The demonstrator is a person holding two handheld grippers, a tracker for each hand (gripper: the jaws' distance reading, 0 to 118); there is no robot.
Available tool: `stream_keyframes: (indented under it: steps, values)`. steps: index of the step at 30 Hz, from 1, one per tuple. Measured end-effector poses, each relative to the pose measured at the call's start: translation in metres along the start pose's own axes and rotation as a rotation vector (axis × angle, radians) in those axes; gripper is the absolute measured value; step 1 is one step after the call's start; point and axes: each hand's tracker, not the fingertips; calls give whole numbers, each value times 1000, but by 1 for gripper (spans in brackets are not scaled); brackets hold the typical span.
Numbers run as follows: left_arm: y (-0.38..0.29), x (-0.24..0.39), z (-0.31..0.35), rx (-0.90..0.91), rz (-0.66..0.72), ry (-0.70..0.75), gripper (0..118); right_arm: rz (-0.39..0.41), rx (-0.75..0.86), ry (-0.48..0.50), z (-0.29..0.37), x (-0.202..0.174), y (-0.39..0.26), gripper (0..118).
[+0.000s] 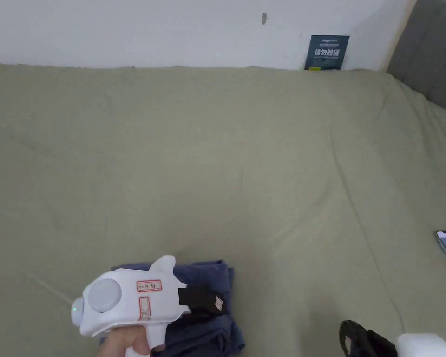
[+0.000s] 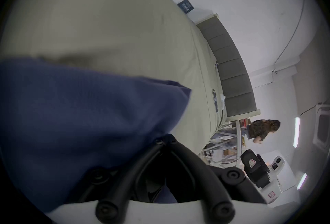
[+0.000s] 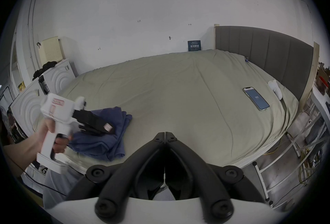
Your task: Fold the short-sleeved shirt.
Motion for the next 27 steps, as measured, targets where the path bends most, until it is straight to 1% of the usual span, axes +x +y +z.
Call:
stream_keyframes:
  steps: [5, 8, 10, 12, 13, 14, 17, 19, 21, 23, 24, 25, 26, 27]
  values:
    - [7, 7, 10, 5, -32, 16, 0, 14, -23, 30, -10, -8, -1, 0]
    - [12, 19, 37, 8, -109, 64, 0, 34, -24, 69, -16, -21, 6, 0]
    - [13, 31, 68, 52, -148, 59, 0, 42, -32, 122, -24, -31, 14, 0]
    - [5, 45, 107, 112, -195, 107, 0, 31, -61, 215, -37, -42, 24, 0]
    - [3, 47, 124, 146, -226, 135, 0, 17, -82, 267, -45, -48, 29, 0]
    - [0, 45, 141, 173, -246, 170, 0, -14, -106, 338, -56, -53, 33, 0]
    - [-1, 21, 182, 214, -192, 227, 0, -85, -243, 521, -104, -67, 44, 0]
    - [-2, 4, 197, 223, -166, 257, 0, -162, -346, 637, -138, -76, 48, 0]
    - [-2, -15, 205, 238, -118, 311, 0, -256, -452, 798, -174, -84, 46, 0]
    - [-1, -32, 205, 231, -83, 304, 0, -316, -524, 845, -203, -85, 39, 0]
    - [0, -41, 203, 225, -66, 304, 0, -339, -583, 899, -221, -80, 32, 0]
    - [1, -47, 202, 219, -53, 311, 0, -367, -620, 891, -233, -75, 26, 0]
    - [1, -54, 200, 219, -41, 313, 0, -366, -647, 829, -240, -67, 19, 0]
    - [-1, -56, 199, 212, -34, 302, 0, -364, -664, 805, -246, -56, 13, 0]
